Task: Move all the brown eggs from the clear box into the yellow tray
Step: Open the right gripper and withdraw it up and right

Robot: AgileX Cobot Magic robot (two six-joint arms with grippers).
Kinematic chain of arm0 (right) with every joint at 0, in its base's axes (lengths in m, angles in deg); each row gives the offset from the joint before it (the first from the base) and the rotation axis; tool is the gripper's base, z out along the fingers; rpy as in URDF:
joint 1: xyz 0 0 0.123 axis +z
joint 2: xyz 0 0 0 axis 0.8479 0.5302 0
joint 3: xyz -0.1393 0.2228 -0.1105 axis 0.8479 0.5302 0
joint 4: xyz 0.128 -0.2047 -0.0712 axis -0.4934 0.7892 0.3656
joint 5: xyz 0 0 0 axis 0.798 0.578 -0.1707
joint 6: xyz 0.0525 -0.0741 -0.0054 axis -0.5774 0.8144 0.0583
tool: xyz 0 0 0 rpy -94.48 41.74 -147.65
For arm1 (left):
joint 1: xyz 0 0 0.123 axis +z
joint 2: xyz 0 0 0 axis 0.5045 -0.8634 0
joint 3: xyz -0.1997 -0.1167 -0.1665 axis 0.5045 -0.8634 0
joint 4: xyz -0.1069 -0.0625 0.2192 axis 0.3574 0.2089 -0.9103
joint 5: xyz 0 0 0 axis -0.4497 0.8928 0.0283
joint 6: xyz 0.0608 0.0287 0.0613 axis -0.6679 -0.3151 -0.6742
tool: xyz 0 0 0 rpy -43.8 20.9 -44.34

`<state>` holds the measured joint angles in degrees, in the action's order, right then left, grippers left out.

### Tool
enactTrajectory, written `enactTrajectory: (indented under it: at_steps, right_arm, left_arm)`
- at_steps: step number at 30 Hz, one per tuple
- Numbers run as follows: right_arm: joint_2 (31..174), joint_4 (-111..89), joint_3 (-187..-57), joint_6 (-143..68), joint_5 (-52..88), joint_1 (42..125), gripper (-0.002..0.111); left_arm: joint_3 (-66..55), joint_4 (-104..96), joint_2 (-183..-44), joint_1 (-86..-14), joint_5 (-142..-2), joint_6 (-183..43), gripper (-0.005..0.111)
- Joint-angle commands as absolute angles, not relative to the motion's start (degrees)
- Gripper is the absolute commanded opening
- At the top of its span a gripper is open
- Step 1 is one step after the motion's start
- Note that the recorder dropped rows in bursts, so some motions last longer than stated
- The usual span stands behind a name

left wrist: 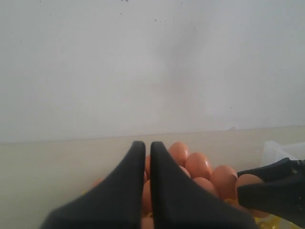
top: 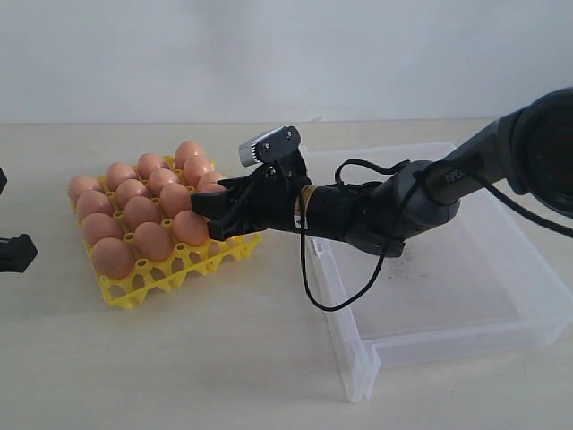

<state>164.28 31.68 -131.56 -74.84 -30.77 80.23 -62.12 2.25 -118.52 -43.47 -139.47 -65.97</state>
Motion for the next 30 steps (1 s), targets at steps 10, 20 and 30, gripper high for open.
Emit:
enactTrajectory:
  at_steps: [10,20,30]
  right_arm:
    - [164.04,28.52,-131.68,-75.34,-27.60,80.25,0.015]
    - [164.04,29.31,-131.68,-77.42,-27.60,80.58,0.060]
    - [162.43,29.27,-131.68,-77.00,-26.89,80.57,0.063]
  left_arm:
    - [-62.44,3.18,-118.19,-43.51,-139.42,-66.36,0.004]
    - [-62.44,3.18,-118.19,-43.51,-139.42,-66.36,0.004]
    - [-62.44,3.18,-118.19,-43.51,-139.42,-66.36,0.004]
